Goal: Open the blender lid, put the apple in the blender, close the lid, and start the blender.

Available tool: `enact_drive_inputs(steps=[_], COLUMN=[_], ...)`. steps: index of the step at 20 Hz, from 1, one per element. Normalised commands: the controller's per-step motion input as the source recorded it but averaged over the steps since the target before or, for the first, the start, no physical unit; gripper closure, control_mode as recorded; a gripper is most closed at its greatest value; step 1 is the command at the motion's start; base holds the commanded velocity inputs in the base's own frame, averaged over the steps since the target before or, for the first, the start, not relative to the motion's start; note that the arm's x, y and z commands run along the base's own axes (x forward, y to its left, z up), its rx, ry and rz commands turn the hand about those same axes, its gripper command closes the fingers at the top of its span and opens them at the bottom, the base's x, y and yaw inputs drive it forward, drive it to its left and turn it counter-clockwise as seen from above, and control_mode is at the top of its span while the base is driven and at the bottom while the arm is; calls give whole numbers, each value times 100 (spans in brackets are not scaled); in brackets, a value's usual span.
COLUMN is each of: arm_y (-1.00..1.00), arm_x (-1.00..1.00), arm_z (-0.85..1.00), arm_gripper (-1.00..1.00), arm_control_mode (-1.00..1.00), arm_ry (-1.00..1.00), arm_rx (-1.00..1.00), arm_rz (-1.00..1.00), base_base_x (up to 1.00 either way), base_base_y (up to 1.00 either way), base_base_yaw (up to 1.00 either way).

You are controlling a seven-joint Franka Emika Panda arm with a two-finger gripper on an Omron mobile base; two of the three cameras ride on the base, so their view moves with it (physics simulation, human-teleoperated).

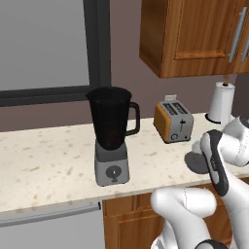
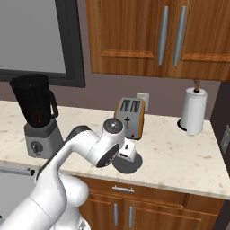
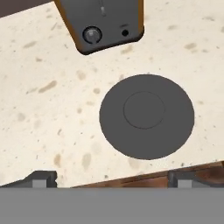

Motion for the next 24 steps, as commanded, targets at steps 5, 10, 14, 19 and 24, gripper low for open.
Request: enact_drive_inputs(steps=[5,10,14,19,24], arm_y=[-17,-11,-9,-2,-5], arm_x=[0,4,12,30,19], arm_z=[-32,-9,0,-8,0], arm_gripper=[-100,-100,-100,-100,-100], arm_control_mode=[-100,-100,-100,-100,-100], arm_ry=[28,12,1,4,5], arm_rx=[0,0,0,0,0], arm_rz=[0,0,0,0,0], base_base_x=[0,0,0,0,0], base_base_y=[0,0,0,0,0], base_base_yaw=[0,0,0,0,0])
